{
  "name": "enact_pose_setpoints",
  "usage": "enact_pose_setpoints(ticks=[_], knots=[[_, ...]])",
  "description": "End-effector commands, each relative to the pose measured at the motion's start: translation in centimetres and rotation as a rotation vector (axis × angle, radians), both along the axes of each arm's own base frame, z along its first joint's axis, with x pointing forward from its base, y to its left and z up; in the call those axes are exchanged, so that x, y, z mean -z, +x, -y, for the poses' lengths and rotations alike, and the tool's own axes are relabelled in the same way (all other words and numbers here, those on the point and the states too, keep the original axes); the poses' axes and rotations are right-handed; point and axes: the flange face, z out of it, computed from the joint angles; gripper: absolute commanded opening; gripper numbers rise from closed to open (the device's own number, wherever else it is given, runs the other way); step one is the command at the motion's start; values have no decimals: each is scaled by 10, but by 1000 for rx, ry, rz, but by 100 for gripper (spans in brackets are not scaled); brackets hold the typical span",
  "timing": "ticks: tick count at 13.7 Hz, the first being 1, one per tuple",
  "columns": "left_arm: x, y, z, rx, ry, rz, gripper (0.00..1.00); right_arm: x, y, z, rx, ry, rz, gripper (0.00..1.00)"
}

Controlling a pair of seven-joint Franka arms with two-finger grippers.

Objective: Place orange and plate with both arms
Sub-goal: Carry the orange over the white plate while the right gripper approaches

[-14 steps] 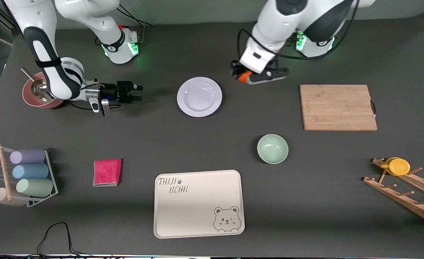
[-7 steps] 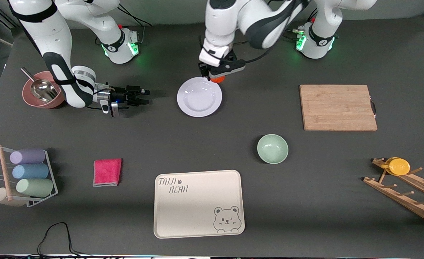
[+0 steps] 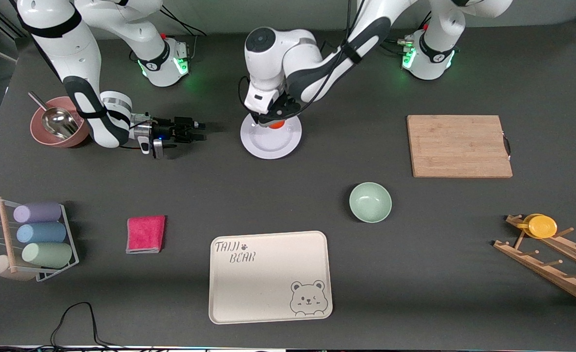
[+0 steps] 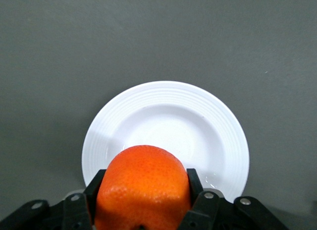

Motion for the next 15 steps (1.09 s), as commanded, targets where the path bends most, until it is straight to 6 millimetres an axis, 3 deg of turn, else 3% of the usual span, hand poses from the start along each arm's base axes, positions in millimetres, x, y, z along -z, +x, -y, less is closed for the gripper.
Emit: enact_pose_setpoints(ticks=[1, 3, 7, 12, 13, 14, 15], knots=[[30, 1, 13, 24, 31, 6, 0, 2, 2, -3, 14, 7, 5, 57], [42, 0, 17, 32, 0, 3, 0, 2, 2, -3, 13, 8, 6, 45], [62, 9, 16, 11, -30, -8, 0, 2, 2, -2, 14, 6, 6, 31], [75, 1, 22, 17, -57, -18, 0, 13, -3, 0, 4, -4, -4, 34], [78, -6, 25, 23, -54, -24, 9, 14, -3, -1, 2, -4, -6, 37], [81, -4, 23, 21, -49, -23, 25, 14, -3, -1, 2, -4, -6, 37], [85, -7, 24, 24, -42, -20, 49, 14, -4, -1, 1, -5, -7, 37]])
